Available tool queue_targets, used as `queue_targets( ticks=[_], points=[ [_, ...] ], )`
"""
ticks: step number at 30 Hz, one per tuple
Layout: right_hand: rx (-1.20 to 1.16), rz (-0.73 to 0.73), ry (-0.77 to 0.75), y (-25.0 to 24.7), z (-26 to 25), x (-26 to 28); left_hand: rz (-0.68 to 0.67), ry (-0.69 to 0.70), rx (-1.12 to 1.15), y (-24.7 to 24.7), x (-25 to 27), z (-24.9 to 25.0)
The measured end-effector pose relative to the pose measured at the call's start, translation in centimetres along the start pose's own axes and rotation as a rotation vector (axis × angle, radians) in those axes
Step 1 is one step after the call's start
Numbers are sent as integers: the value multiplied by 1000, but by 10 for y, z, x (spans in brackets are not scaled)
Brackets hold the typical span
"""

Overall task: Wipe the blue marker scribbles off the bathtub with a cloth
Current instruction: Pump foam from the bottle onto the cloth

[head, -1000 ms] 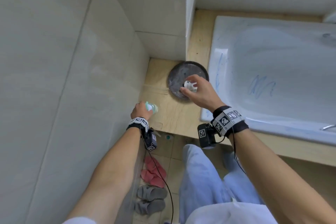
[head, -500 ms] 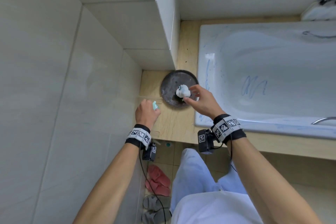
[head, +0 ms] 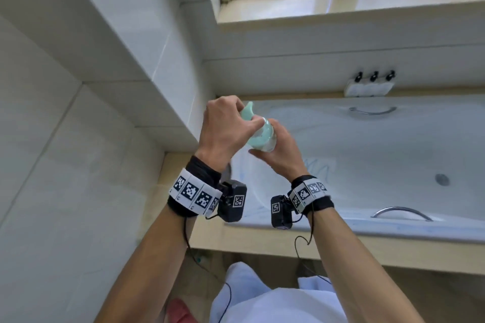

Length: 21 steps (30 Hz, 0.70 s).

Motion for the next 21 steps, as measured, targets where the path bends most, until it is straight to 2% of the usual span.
queue_targets(
  ticks=[4,7,10,13,16,18,21],
  points=[
    [-52,125,85,-91,30,11,-74,68,274,42,7,59],
    [-201,189,188,-143,55,24,-262,100,302,89,30,78],
    [-442,217,291,-173,68,34,-525,87,255,141,63,75],
    [-585,249,325,-202,67,34,-708,-88,498,181,87,72],
    [-607,234,325,-223,62,36,-864,-422,1008,209,112,92],
    [-592,213,328,-233,61,43,-969,-592,1233,224,132,112],
    [-510,215,334,-251,69,55,-1053,-658,1357,248,155,135]
  ],
)
Point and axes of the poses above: each hand's wrist, its own x-axis away from the middle knuckle, its own y-axis out of the palm, z = x × y, the point moved 10 cm from there along -x, towards the middle knuckle, and after that the axes turned 10 degrees about z, right-handed, at the moved point
